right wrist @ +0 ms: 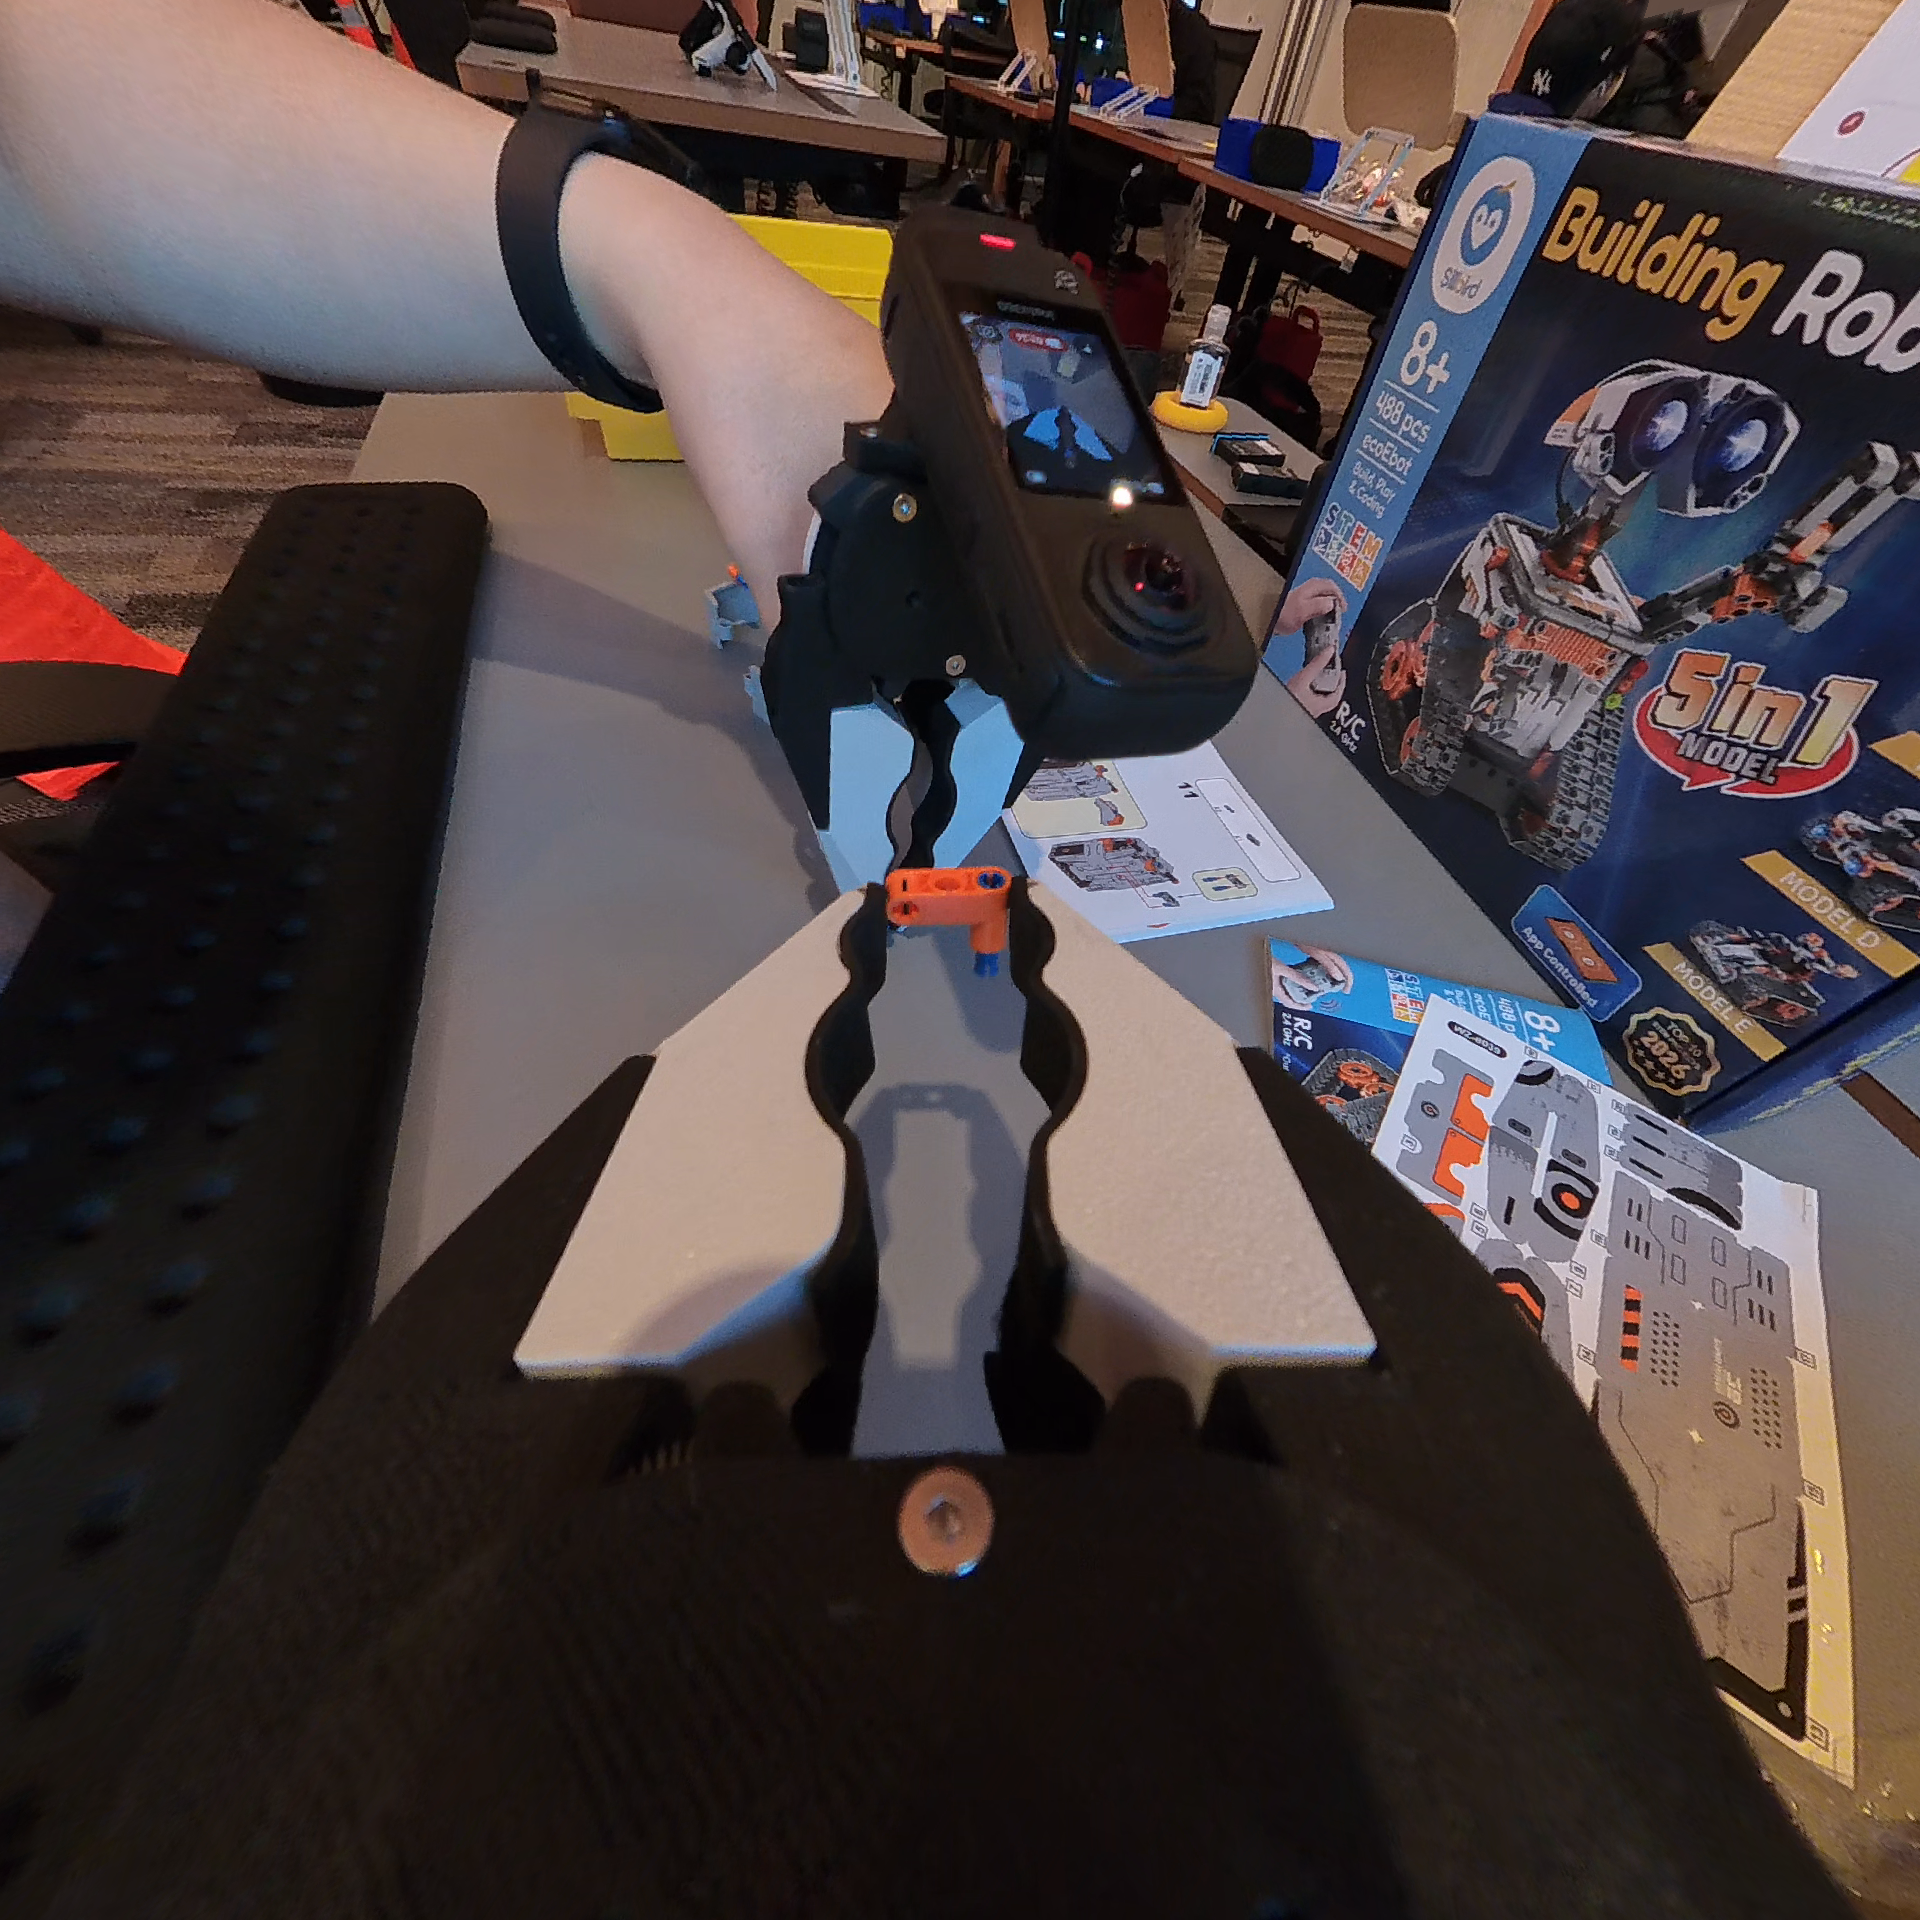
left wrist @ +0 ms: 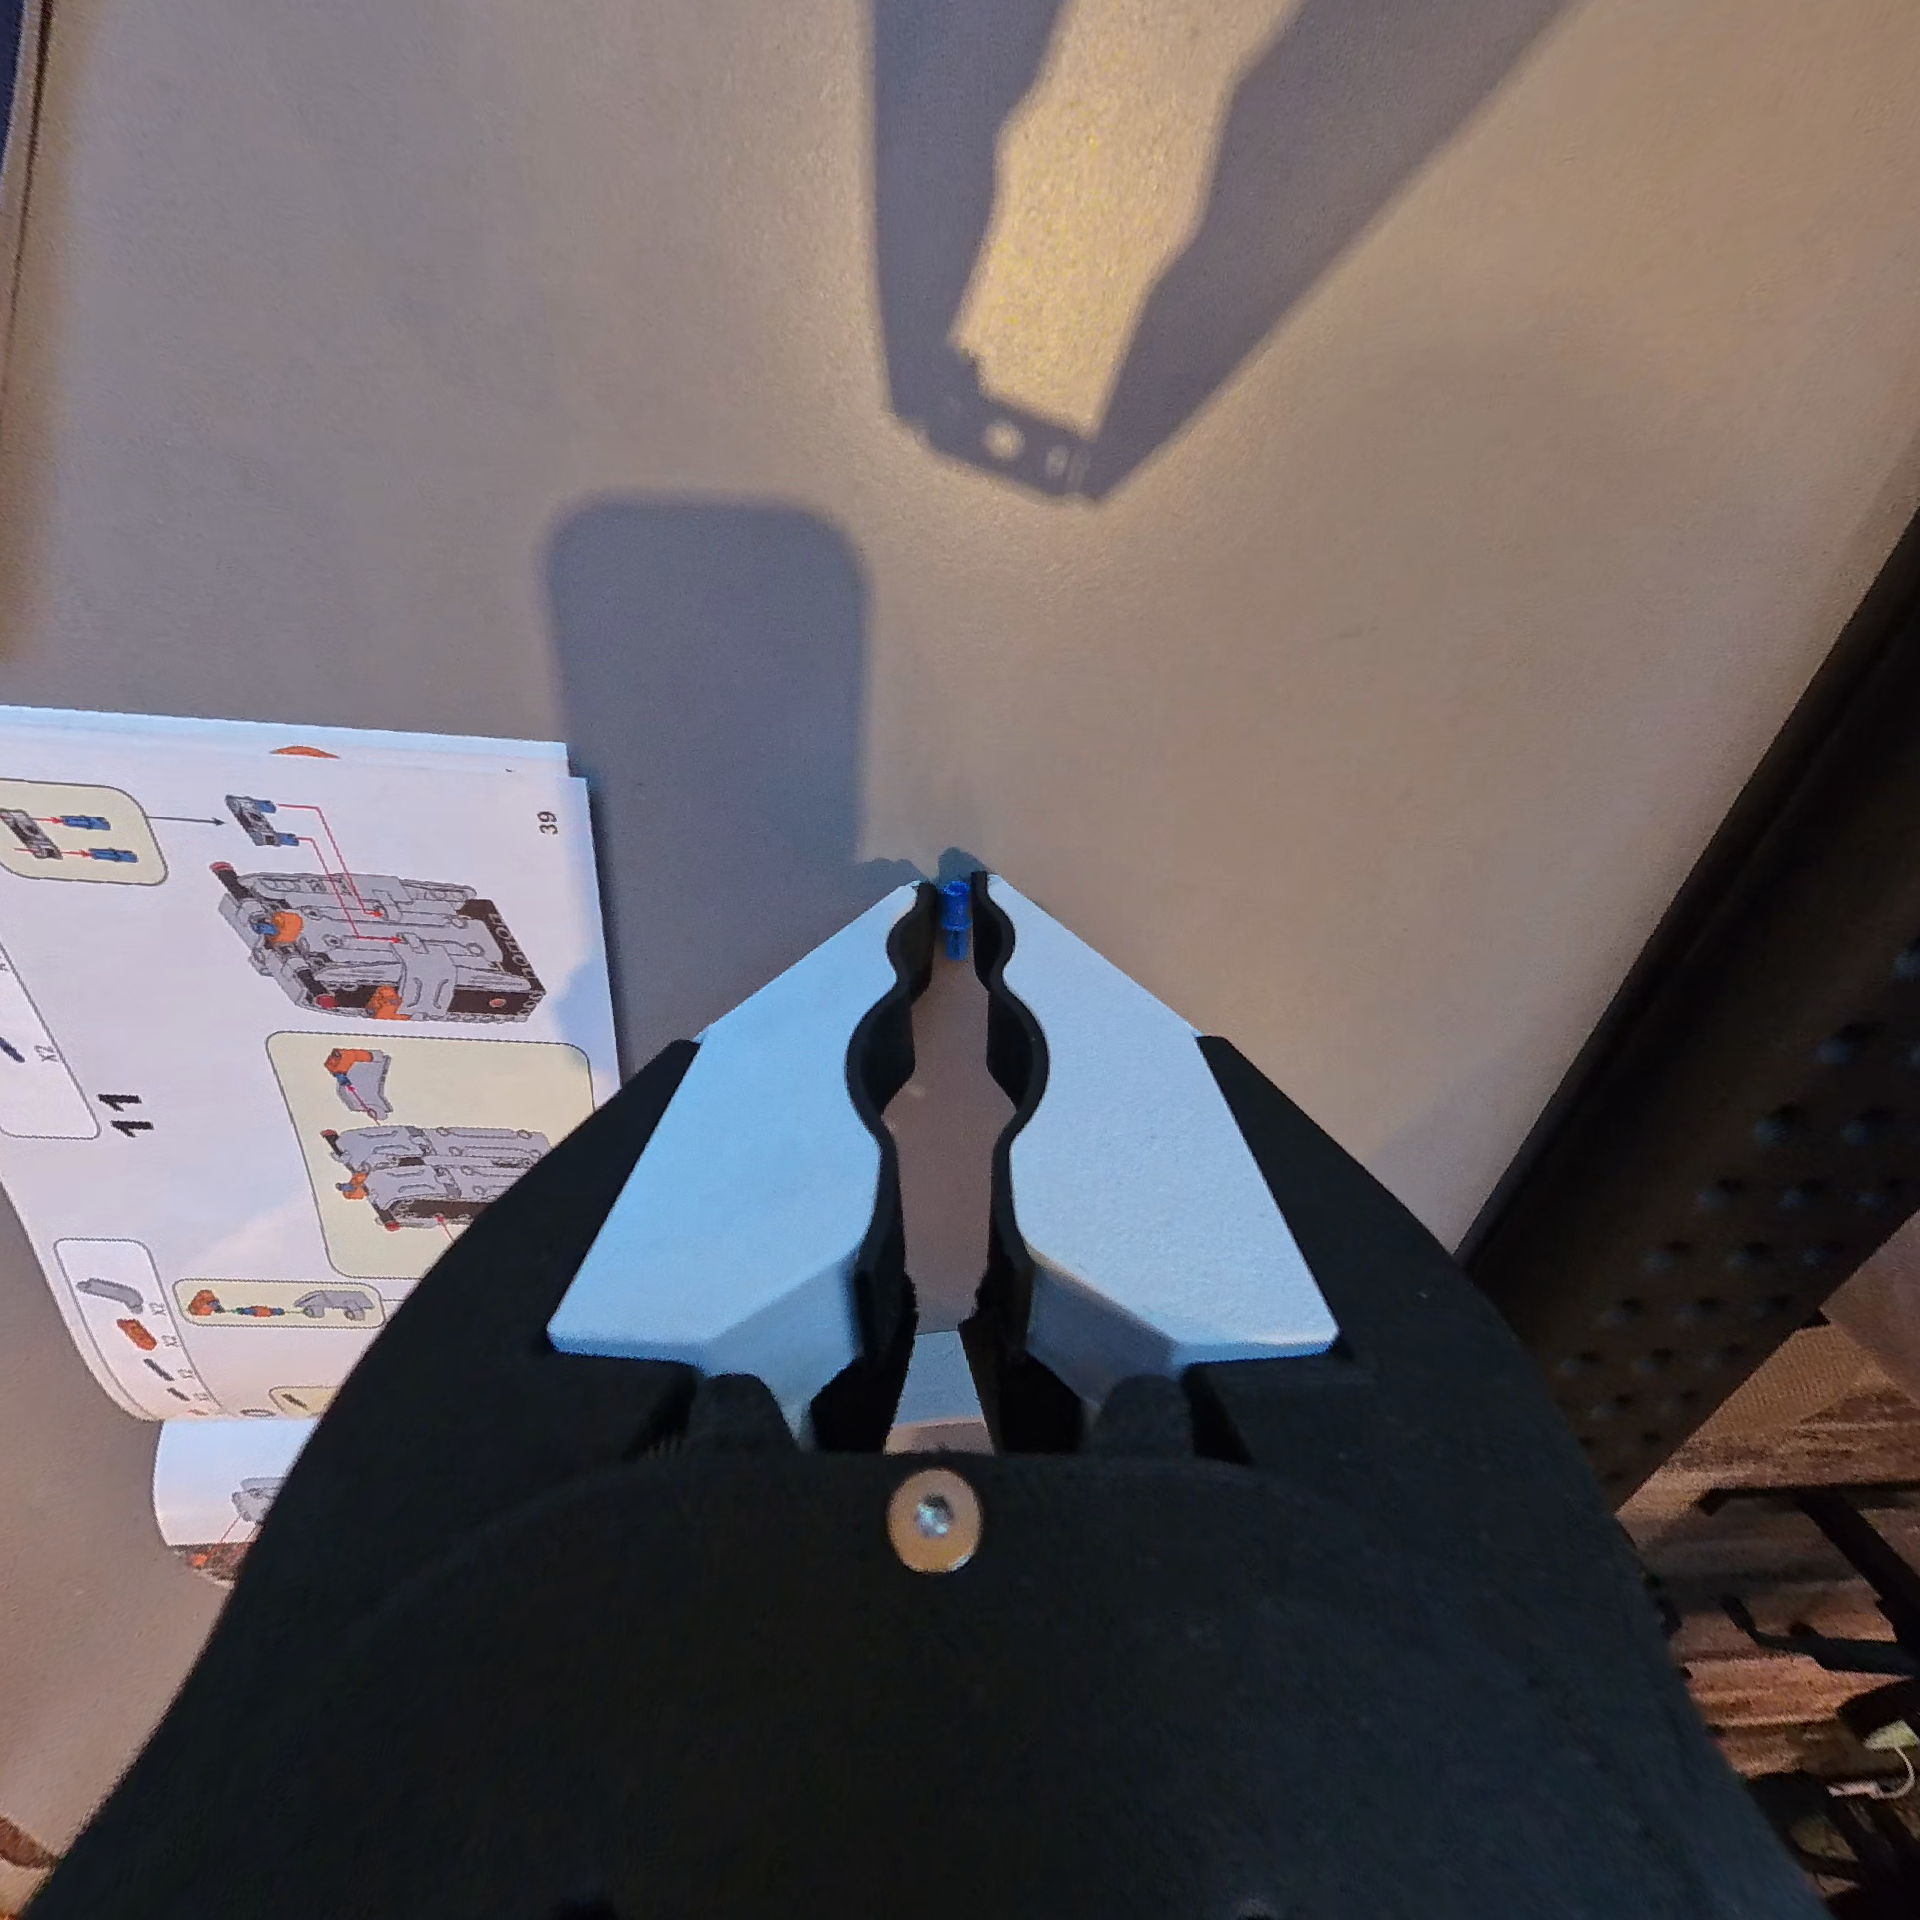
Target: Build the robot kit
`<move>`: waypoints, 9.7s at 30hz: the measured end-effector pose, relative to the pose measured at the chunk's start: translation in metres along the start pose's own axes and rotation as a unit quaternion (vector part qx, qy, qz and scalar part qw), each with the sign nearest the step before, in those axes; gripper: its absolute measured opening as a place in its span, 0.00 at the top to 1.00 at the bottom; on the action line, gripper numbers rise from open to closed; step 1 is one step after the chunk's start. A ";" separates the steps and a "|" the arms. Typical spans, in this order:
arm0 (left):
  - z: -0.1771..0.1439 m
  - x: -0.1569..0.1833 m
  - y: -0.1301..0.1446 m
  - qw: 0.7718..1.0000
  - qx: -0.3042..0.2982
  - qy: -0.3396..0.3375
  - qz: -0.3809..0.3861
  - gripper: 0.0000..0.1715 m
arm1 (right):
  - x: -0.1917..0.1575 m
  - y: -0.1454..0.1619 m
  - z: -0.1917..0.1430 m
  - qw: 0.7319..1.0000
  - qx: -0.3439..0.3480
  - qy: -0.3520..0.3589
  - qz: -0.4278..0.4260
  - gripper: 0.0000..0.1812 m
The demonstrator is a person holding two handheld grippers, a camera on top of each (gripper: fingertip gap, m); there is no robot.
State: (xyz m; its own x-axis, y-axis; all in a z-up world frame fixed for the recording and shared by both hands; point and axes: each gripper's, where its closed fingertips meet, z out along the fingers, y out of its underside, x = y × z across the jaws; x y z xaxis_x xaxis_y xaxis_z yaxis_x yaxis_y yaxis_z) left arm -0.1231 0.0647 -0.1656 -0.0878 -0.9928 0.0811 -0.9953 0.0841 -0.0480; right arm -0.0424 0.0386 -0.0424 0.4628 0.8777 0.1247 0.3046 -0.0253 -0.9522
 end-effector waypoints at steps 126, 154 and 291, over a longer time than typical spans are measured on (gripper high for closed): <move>-0.396 0.074 0.012 0.416 0.907 0.062 -0.005 0.99 | -0.024 -0.292 0.006 0.845 0.406 0.211 -0.276 0.87; -0.395 0.078 0.007 0.408 0.903 0.131 -0.012 0.99 | -0.029 -0.293 0.002 0.830 0.420 0.233 -0.284 0.88; -0.334 0.005 0.022 0.628 0.749 0.178 -0.116 0.80 | 0.007 -0.248 0.055 0.836 0.231 0.284 -0.409 0.88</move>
State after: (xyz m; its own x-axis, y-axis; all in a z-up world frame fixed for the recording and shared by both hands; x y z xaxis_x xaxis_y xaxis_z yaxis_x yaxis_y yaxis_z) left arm -0.1588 0.0903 0.1667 -0.2159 -0.8594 0.4635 0.1473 -0.4979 -0.8546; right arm -0.1606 0.0769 0.1791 0.6177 0.1389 0.7740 0.4192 0.7746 -0.4736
